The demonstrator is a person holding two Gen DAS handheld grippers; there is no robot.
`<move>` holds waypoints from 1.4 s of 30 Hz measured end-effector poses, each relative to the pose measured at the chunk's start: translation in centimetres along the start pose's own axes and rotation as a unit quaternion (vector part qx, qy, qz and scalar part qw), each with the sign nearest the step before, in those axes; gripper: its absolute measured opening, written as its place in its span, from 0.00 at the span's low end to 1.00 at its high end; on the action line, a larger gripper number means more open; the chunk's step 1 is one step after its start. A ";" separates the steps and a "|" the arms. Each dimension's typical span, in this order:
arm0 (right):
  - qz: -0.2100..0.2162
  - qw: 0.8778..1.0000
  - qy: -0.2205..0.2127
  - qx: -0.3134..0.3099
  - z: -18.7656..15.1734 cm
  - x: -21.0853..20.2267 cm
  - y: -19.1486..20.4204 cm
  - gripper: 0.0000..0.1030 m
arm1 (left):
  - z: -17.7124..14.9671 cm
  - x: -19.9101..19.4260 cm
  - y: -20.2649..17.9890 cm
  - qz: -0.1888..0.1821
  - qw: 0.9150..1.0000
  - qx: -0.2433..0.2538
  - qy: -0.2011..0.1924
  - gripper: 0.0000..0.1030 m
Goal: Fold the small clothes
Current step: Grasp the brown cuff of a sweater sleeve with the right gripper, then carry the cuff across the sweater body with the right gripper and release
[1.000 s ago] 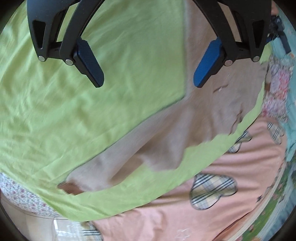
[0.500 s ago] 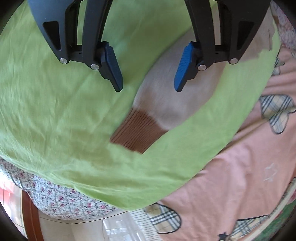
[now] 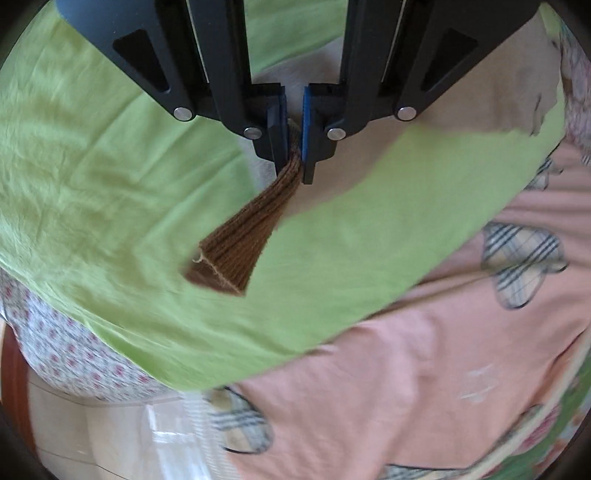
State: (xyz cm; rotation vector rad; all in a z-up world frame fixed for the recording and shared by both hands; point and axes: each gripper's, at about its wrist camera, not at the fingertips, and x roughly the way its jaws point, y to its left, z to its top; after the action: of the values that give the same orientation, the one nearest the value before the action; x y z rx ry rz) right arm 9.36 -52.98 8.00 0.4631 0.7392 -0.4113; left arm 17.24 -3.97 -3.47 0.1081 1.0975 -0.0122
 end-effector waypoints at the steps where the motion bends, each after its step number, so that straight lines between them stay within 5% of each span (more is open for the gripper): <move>1: 0.022 1.000 0.003 -0.012 -0.6 -0.9 2.1 0.07 | 0.0 0.0 0.3 -0.001 1.000 -0.006 -0.002 0.97; 6: 0.133 0.989 0.032 -0.054 -4.4 -3.6 11.5 0.07 | -0.2 0.1 1.9 -0.020 0.999 -0.038 -0.005 0.97; 13: 0.271 0.950 0.121 -0.097 -12.4 -2.4 25.8 0.07 | -1.0 -1.0 6.0 -0.045 0.995 -0.084 -0.023 0.97; 20: 0.311 0.917 0.201 -0.147 -19.3 0.9 36.4 0.07 | -1.9 -1.4 10.3 -0.049 0.991 -0.121 -0.034 0.97; 30: 0.322 0.895 0.258 -0.168 -24.0 4.1 41.9 0.07 | -1.4 -0.1 11.5 -0.079 0.987 -0.134 -0.034 0.98; 34: 0.331 0.891 0.276 -0.142 -24.2 5.1 41.2 0.22 | 0.2 1.3 10.8 -0.106 0.985 -0.134 -0.028 0.98; 36: 0.341 0.891 0.273 -0.127 -23.8 4.9 40.4 0.45 | 1.4 1.9 10.6 -0.117 0.984 -0.134 -0.029 0.99; 42: 0.345 0.905 0.229 -0.100 -21.4 1.8 36.3 0.46 | 6.9 4.6 9.6 -0.166 0.975 -0.146 -0.025 0.99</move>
State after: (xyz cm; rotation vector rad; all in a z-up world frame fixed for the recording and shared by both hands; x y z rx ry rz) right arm 17.42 -11.96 2.08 0.5991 0.9994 0.4555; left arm 26.05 5.16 -3.68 -0.3387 1.0465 -0.1521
